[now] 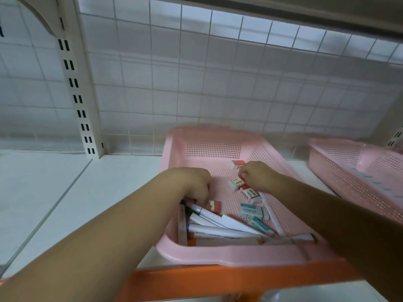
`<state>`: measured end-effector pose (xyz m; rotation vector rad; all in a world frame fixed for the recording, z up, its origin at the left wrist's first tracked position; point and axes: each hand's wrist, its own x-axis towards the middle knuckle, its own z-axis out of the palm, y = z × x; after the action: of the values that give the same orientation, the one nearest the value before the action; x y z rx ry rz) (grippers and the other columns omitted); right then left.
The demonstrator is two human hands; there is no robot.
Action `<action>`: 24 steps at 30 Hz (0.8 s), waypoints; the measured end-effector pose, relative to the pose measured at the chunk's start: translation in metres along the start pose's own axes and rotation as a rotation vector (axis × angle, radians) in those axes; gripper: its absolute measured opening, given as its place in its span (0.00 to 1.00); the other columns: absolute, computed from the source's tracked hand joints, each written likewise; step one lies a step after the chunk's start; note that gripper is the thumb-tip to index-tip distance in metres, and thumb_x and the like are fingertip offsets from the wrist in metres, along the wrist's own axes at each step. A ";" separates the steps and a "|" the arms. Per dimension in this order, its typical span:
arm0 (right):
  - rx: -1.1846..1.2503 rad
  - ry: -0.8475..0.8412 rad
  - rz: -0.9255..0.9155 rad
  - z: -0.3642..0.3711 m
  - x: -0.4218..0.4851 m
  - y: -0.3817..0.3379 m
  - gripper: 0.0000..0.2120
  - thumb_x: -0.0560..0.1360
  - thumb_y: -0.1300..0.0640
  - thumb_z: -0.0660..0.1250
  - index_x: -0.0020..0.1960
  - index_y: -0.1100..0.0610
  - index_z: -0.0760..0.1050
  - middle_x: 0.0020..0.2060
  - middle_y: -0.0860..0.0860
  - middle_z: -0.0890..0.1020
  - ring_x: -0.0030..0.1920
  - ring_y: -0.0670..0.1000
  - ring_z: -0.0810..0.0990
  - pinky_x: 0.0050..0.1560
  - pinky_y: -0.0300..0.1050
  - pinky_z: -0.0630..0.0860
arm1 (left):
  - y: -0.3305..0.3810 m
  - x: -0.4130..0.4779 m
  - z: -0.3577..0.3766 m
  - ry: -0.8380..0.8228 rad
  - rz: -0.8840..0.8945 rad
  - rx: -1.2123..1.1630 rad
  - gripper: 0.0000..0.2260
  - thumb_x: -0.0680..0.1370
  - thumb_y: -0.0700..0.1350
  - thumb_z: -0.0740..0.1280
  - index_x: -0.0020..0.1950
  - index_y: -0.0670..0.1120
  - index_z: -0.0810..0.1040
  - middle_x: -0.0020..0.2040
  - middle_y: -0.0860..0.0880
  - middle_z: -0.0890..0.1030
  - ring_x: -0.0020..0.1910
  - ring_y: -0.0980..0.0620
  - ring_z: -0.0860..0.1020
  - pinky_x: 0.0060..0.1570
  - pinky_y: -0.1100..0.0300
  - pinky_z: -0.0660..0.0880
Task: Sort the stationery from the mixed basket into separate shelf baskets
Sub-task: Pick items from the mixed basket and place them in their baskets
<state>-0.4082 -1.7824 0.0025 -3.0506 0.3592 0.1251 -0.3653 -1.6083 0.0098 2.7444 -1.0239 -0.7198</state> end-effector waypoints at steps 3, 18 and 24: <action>0.085 -0.004 -0.030 -0.001 -0.003 -0.002 0.15 0.80 0.60 0.55 0.65 0.58 0.72 0.62 0.55 0.73 0.57 0.53 0.74 0.57 0.45 0.71 | -0.001 0.001 0.000 -0.004 0.003 0.009 0.10 0.70 0.41 0.71 0.50 0.40 0.80 0.48 0.43 0.81 0.47 0.43 0.80 0.45 0.52 0.77; 0.215 -0.104 -0.088 0.000 -0.006 -0.001 0.09 0.76 0.58 0.65 0.55 0.54 0.72 0.47 0.47 0.73 0.46 0.48 0.74 0.50 0.43 0.73 | 0.004 -0.009 -0.009 0.395 0.093 -0.410 0.10 0.77 0.40 0.65 0.57 0.50 0.74 0.48 0.49 0.70 0.34 0.52 0.74 0.30 0.61 0.73; 0.337 -0.252 -0.064 -0.007 -0.008 0.004 0.16 0.71 0.59 0.70 0.58 0.52 0.75 0.51 0.47 0.73 0.48 0.45 0.75 0.41 0.35 0.72 | 0.003 -0.013 -0.011 0.365 0.135 -0.646 0.18 0.76 0.31 0.62 0.62 0.44 0.77 0.52 0.47 0.75 0.44 0.46 0.79 0.48 0.52 0.79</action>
<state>-0.4167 -1.7845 0.0104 -2.6692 0.2365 0.3969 -0.3702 -1.6023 0.0256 2.1168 -0.7228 -0.4069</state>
